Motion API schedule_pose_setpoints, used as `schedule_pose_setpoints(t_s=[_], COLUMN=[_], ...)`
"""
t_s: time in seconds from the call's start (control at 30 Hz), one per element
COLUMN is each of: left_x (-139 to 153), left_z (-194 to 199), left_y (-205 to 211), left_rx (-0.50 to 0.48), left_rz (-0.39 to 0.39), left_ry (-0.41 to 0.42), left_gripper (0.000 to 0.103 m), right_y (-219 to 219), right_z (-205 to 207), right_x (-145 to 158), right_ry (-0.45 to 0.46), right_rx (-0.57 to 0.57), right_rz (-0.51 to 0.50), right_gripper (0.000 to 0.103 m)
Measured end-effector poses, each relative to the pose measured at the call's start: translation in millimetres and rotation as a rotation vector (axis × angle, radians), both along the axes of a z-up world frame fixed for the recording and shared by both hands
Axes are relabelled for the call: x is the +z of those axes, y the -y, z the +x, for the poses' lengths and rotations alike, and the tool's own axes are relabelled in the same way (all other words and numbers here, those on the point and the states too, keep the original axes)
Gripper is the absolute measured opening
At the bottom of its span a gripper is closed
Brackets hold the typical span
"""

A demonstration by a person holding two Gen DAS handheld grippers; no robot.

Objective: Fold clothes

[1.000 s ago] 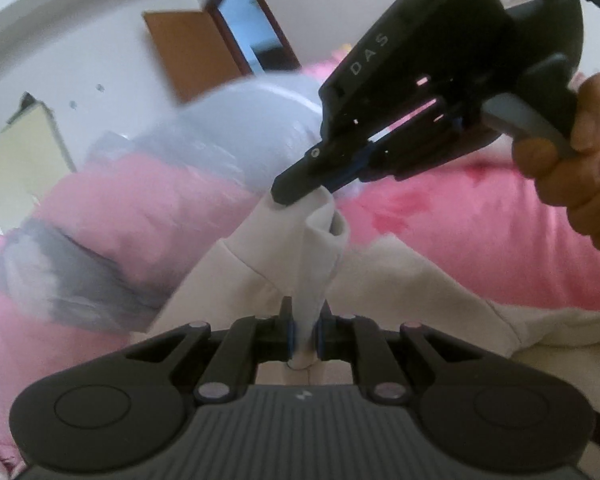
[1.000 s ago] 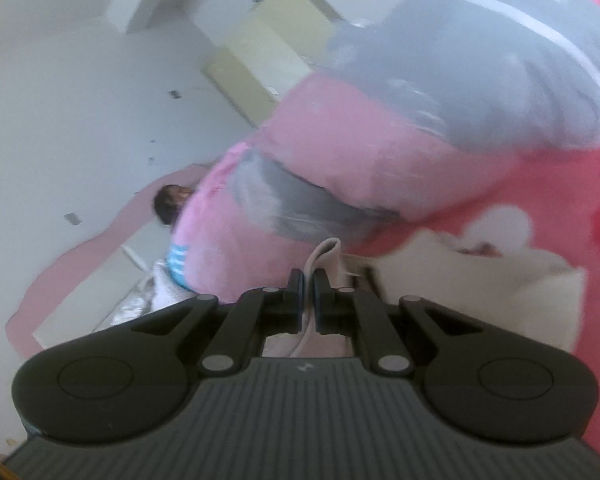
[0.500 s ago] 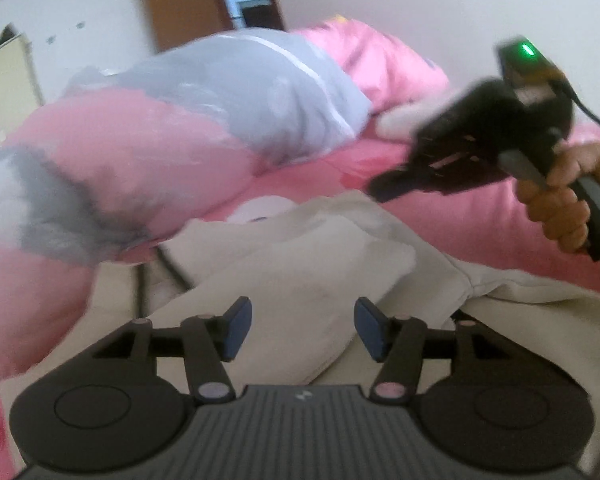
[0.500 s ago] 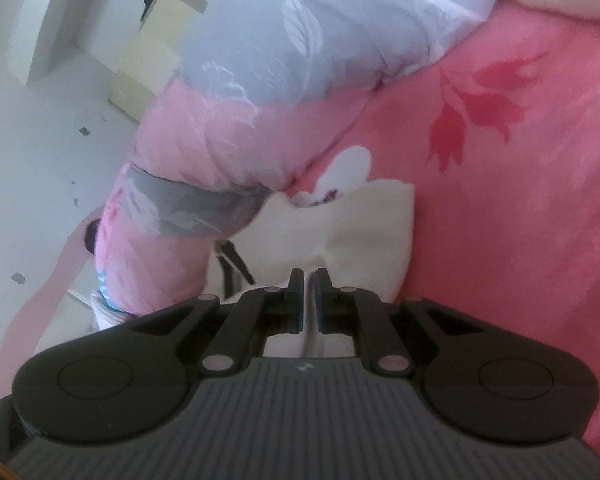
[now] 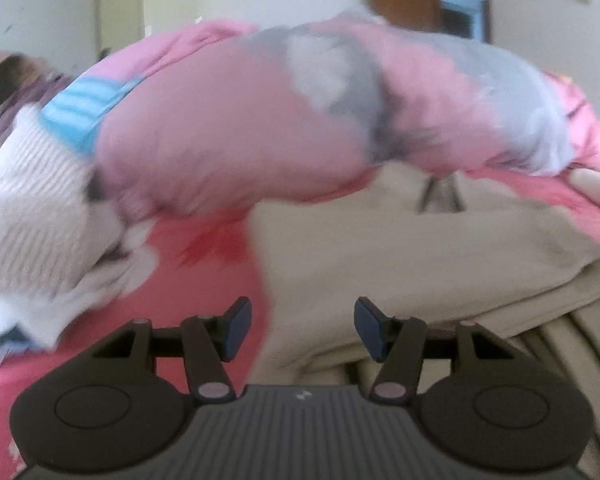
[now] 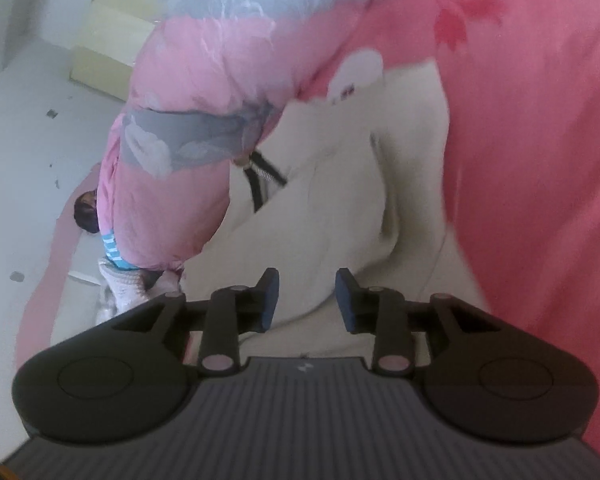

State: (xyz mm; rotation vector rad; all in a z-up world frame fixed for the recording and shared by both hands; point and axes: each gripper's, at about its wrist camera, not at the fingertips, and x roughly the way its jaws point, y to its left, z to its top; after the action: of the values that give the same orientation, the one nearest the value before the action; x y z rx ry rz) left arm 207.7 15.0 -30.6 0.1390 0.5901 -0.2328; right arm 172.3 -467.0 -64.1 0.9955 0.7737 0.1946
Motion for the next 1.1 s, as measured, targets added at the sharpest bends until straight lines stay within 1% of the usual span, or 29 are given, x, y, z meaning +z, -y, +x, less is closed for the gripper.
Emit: schedule_pose_setpoints(t_s=[0.03, 0.13, 0.23, 0.4, 0.5, 0.6, 0.67, 0.7, 0.73, 0.77, 0.83, 0.9, 1.1], left_x=[-5, -21, -33, -45, -50, -49, -49, -49, -50, -50, -50, -50, -51], left_z=[1, 5, 5, 7, 11, 11, 10, 10, 10, 10, 10, 11, 11], left_y=[-7, -20, -28, -43, -47, -42, -37, -35, -35, -36, -39, -42, -44], left_rx=[0.006, -0.004, -0.018, -0.025, -0.029, -0.034, -0.035, -0.034, -0.033, -0.032, -0.024, -0.019, -0.019], left_rz=[-0.003, -0.002, -0.003, -0.055, -0.072, -0.034, -0.005, 0.007, 0.01, 0.007, -0.008, -0.023, -0.026], left_ry=[-0.014, -0.055, -0.065, -0.087, -0.096, -0.071, -0.053, -0.047, -0.046, -0.048, -0.057, -0.067, -0.07], left_gripper=[0.058, 0.058, 0.058, 0.058, 0.058, 0.058, 0.058, 0.058, 0.058, 0.058, 0.058, 0.059, 0.059], right_y=[-5, -17, -22, -20, -19, -19, -22, -23, -24, -25, -28, -33, -30], right_z=[-1, 1, 4, 13, 14, 12, 12, 12, 12, 11, 6, 0, -9], right_x=[0, 1, -2, -18, -25, -30, -30, -29, -27, -24, -16, -6, -14], right_ry=[-0.015, -0.051, -0.094, -0.177, -0.19, -0.177, -0.163, -0.153, -0.139, -0.121, -0.07, -0.017, -0.028], right_rx=[-0.007, -0.055, -0.114, -0.238, -0.299, -0.352, -0.37, -0.378, -0.382, -0.385, -0.395, -0.394, -0.413], right_rz=[0.006, -0.023, -0.037, -0.027, -0.007, 0.001, -0.011, -0.022, -0.041, -0.055, -0.068, -0.103, -0.165], right_gripper=[0.032, 0.033, 0.036, 0.036, 0.036, 0.036, 0.034, 0.028, 0.013, 0.01, 0.008, 0.008, 0.007])
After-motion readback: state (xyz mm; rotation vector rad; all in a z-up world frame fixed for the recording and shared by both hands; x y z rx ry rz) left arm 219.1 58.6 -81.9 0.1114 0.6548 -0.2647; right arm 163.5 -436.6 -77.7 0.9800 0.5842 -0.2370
